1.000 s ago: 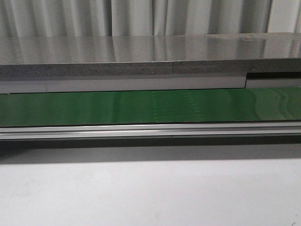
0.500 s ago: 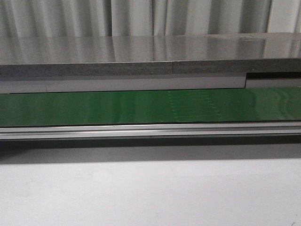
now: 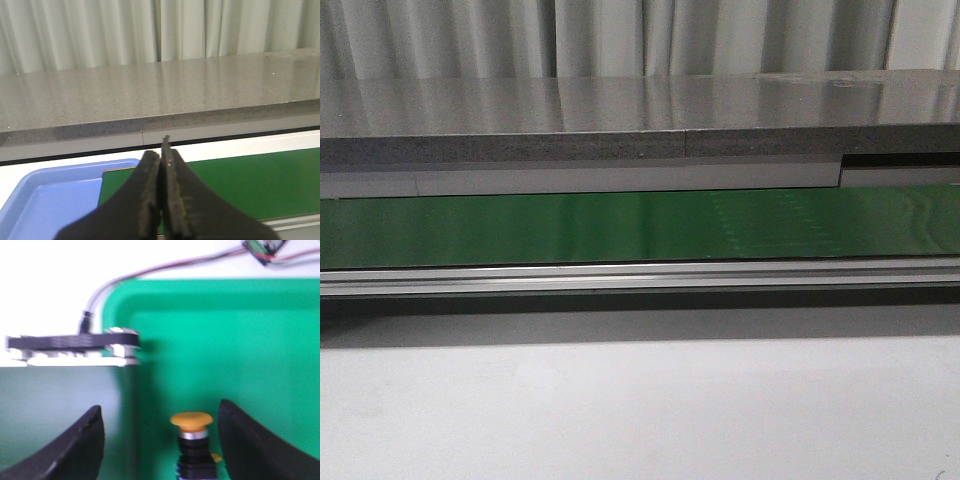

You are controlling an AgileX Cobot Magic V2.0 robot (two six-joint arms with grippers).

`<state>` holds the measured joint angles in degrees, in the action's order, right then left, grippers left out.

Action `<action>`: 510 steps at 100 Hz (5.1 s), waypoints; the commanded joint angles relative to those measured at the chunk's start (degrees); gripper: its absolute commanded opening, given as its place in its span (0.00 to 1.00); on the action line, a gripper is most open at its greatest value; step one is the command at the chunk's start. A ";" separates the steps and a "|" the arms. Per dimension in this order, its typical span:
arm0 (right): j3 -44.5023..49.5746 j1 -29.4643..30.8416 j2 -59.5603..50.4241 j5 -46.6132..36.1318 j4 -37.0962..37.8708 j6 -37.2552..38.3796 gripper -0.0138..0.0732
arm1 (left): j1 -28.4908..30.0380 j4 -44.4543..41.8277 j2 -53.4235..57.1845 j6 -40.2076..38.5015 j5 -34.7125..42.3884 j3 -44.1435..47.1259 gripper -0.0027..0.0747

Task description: Move button from left to right

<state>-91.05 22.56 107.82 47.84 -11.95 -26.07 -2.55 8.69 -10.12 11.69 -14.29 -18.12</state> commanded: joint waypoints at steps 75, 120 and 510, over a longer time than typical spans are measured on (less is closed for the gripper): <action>11.14 -17.77 -28.31 -9.92 -5.07 2.15 0.72 | -0.46 0.62 -0.57 -0.14 4.67 -1.68 0.01; 43.84 -17.77 -56.88 -24.65 -5.07 2.08 0.72 | -0.46 0.62 -0.57 -0.14 4.67 -1.68 0.01; 91.73 -26.40 -109.65 -47.84 11.13 27.18 0.08 | -0.46 0.62 -0.57 -0.14 4.67 -1.68 0.01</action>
<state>1.59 -3.64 -0.60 5.04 -1.54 1.00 -2.55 8.69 -10.12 11.69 -14.29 -18.12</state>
